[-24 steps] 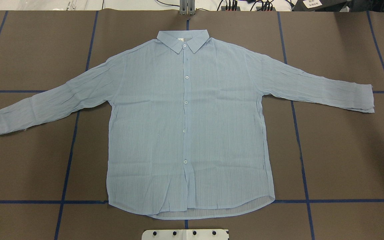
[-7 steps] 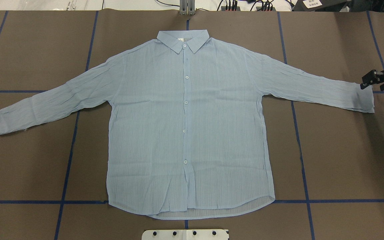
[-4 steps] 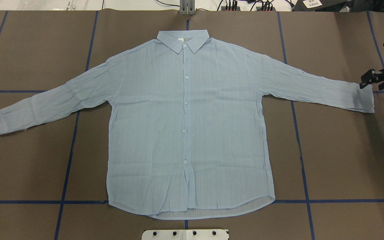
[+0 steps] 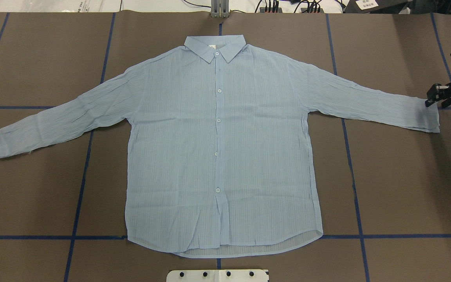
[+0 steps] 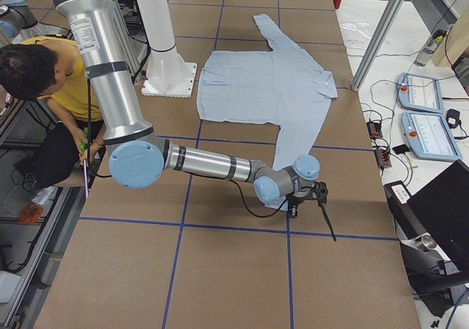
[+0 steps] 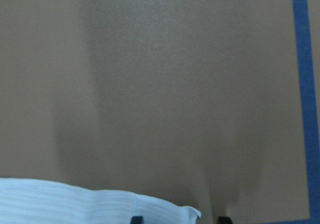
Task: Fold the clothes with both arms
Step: 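Lower the right gripper to the cuff of the sleeve nearest it and grasp, then carry the grasped sleeve across the shirt toward the collar with the right gripper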
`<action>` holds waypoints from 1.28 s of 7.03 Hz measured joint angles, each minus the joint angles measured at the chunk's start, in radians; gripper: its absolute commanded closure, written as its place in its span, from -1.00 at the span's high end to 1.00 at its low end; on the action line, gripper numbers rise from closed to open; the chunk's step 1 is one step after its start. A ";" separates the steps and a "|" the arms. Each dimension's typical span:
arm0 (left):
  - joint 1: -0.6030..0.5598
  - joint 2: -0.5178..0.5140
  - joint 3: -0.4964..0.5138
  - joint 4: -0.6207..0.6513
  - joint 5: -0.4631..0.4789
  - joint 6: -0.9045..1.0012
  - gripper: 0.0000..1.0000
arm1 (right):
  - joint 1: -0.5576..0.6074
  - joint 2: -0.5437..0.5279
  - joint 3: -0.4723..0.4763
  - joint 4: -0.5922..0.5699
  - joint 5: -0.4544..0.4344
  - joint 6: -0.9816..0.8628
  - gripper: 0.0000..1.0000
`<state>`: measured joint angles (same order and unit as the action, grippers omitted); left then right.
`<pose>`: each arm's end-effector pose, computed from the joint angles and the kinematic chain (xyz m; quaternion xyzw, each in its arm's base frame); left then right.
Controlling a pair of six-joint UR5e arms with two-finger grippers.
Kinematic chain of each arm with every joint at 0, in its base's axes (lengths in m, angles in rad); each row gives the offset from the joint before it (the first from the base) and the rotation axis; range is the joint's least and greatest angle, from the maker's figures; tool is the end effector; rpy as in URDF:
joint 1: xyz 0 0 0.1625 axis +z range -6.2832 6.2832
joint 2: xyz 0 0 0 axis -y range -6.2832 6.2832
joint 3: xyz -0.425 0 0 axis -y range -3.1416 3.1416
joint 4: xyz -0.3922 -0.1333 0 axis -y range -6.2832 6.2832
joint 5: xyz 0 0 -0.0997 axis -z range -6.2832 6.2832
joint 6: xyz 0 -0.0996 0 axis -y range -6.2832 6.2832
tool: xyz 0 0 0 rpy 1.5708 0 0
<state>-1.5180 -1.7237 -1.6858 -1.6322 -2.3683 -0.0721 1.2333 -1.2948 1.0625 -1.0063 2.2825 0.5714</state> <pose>-0.0324 -0.5623 0.5123 0.1269 0.3917 0.0549 0.9097 -0.1397 -0.6042 0.7005 -0.0116 -0.3768 0.0507 0.9249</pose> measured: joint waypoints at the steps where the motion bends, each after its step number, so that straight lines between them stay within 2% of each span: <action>1: 0.000 0.000 -0.001 0.000 0.000 0.000 1.00 | 0.000 0.000 0.000 0.000 0.000 0.002 -1.00; 5: -0.002 0.002 -0.004 0.001 0.000 0.000 1.00 | 0.003 -0.002 0.014 -0.001 0.010 0.005 -1.00; 7: -0.002 0.002 -0.005 0.001 -0.001 0.000 1.00 | 0.003 -0.004 0.107 -0.014 0.042 0.061 -1.00; 9: -0.002 0.002 -0.015 0.001 -0.001 0.000 1.00 | -0.077 0.035 0.244 -0.023 0.043 0.318 -1.00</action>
<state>-1.5202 -1.7220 -1.7006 -1.6314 -2.3688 -0.0721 1.1561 -1.2597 1.3069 -1.0291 2.3251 0.8891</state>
